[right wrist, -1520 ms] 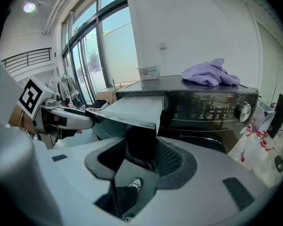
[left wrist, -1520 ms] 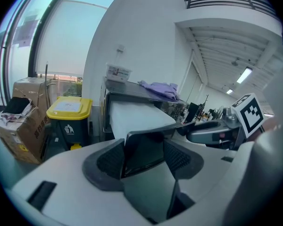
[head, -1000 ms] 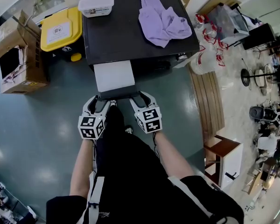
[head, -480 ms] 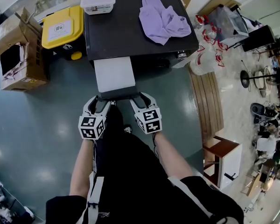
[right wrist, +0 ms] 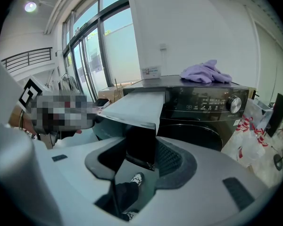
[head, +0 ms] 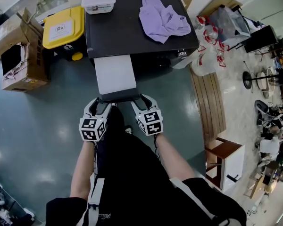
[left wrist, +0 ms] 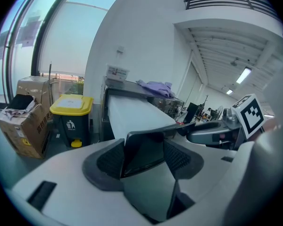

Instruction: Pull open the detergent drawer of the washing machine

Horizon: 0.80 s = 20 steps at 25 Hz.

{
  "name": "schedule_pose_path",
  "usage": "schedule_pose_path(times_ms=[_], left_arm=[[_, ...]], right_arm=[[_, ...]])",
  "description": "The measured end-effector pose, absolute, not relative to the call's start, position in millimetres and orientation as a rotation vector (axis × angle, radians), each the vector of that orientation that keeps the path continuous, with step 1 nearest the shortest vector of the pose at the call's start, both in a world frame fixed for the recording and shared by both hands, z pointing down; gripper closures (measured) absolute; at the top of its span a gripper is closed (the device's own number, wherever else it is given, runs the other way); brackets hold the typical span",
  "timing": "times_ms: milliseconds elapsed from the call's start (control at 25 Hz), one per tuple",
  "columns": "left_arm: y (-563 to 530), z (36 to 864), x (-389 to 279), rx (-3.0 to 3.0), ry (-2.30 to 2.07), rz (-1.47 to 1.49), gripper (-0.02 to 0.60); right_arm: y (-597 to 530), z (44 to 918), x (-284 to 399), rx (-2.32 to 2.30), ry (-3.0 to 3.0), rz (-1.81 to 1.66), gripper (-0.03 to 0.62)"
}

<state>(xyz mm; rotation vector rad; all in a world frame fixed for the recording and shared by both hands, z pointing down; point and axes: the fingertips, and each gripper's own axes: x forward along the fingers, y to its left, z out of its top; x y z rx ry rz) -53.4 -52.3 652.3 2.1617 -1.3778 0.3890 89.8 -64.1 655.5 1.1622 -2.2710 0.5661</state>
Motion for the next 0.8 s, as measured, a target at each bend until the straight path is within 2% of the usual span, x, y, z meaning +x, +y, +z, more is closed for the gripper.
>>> schedule_pose_path(times_ms=[800], left_arm=[[-32, 653, -48, 2.160, -1.370, 0.395, 0.318]], right_arm=[[-44, 656, 95, 1.175, -2.271, 0.566, 0.401]])
